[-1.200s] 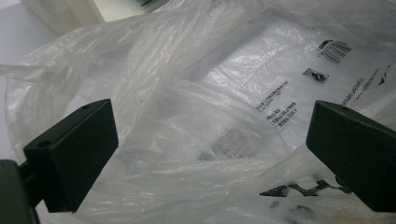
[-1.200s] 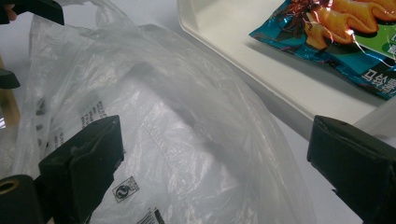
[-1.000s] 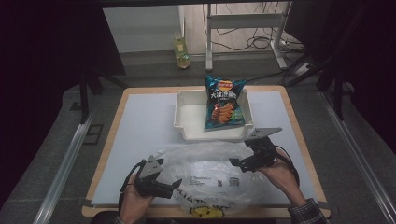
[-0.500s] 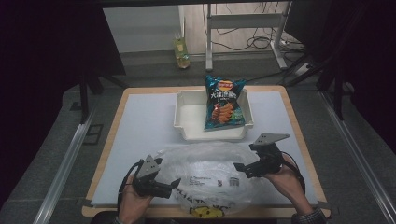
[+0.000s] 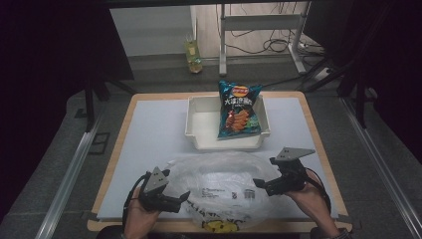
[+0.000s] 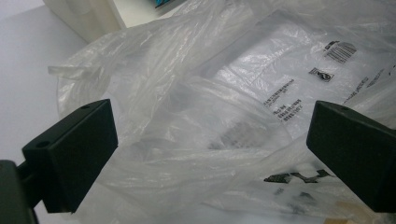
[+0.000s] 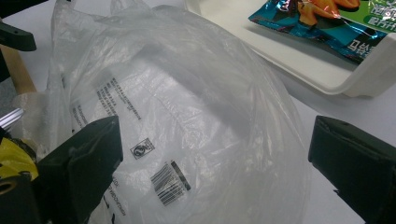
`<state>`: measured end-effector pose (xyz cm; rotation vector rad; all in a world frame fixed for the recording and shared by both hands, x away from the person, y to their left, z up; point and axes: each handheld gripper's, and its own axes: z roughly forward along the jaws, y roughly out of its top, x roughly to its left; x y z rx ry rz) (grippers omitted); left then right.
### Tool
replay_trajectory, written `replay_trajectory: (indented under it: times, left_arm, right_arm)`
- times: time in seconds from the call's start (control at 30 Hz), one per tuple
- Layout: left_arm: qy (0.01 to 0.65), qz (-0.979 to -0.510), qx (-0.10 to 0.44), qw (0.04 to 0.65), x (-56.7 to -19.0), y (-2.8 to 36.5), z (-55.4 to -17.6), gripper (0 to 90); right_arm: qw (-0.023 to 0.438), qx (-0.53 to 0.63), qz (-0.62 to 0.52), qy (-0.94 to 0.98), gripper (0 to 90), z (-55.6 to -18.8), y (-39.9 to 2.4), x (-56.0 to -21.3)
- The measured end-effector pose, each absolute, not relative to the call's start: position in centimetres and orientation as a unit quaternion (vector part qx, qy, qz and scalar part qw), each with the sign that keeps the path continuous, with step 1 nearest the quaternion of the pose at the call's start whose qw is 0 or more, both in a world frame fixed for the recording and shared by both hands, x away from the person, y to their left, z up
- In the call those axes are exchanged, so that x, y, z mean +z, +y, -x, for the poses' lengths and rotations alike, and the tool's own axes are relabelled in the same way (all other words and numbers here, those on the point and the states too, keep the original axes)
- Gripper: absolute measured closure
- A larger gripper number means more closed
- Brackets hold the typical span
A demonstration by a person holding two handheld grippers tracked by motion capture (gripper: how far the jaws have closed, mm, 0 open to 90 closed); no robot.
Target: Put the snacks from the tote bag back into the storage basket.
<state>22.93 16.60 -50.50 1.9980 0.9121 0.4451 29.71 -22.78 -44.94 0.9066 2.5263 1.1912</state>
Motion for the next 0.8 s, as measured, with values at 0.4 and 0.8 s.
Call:
replay_trajectory:
  times: [0.4, 0.8]
  left_arm:
    - [0.371, -0.795, 0.178, 0.445, -50.3, 17.2, -22.4, 2.8]
    - [0.374, -0.796, 0.177, 0.442, -50.5, 17.7, -21.6, 2.9]
  right_arm:
    - [0.108, 0.408, -0.310, 0.852, 3.2, -28.3, -23.9, -45.1]
    - [0.115, 0.405, -0.316, 0.850, 3.1, -27.0, -25.1, -45.5]
